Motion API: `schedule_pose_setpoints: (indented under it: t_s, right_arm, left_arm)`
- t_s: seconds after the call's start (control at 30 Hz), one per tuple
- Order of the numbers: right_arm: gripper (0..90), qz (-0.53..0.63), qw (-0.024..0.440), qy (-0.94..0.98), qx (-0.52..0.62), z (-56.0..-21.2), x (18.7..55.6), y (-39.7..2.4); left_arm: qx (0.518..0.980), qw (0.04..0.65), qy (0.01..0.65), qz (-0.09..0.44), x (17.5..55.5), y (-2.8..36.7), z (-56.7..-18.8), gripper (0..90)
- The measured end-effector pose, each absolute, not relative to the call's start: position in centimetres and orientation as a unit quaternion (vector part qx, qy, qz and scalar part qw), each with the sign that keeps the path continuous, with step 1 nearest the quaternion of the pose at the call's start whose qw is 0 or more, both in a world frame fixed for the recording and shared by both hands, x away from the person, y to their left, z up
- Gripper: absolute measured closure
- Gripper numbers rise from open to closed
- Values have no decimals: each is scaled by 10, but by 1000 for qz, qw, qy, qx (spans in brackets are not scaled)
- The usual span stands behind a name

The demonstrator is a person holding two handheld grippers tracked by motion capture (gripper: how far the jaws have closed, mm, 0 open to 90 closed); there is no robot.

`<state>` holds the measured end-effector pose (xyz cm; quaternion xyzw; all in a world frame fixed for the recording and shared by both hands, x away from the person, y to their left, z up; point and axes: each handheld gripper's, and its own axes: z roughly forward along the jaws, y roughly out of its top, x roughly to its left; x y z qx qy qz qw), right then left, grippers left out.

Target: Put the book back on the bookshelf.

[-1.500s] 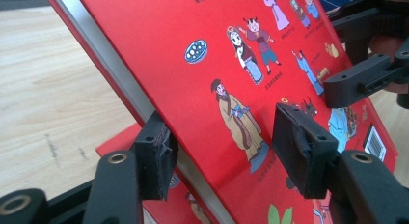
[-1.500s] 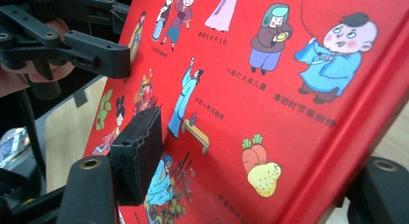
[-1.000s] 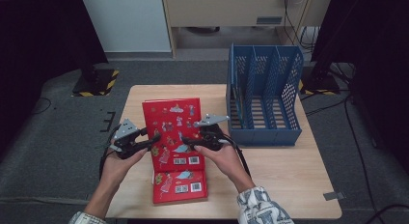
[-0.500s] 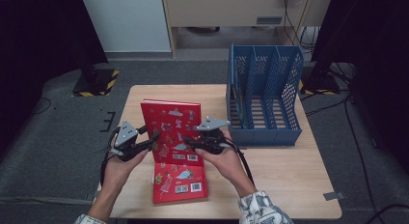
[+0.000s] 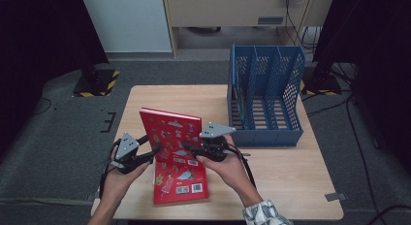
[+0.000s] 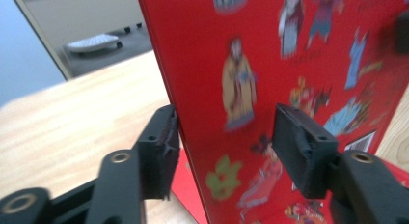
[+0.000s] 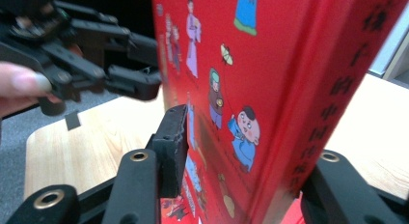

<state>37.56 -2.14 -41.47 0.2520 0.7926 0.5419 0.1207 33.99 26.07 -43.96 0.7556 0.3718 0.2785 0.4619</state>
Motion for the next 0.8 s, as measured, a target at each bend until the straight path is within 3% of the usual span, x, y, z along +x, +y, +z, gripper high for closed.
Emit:
schedule_pose_setpoints:
  t_s: [0.17,0.47,0.8]
  right_arm:
    - [595,548,119,791,245,-412,372,-21]
    - [604,555,115,789,239,-410,368,-19]
    - [580,564,113,785,231,-404,363,-13]
  left_arm:
    - [758,451,388,268,345,258,-457,358]
    - [756,452,391,267,349,253,-463,370]
    - [766,431,403,255,345,248,-476,291]
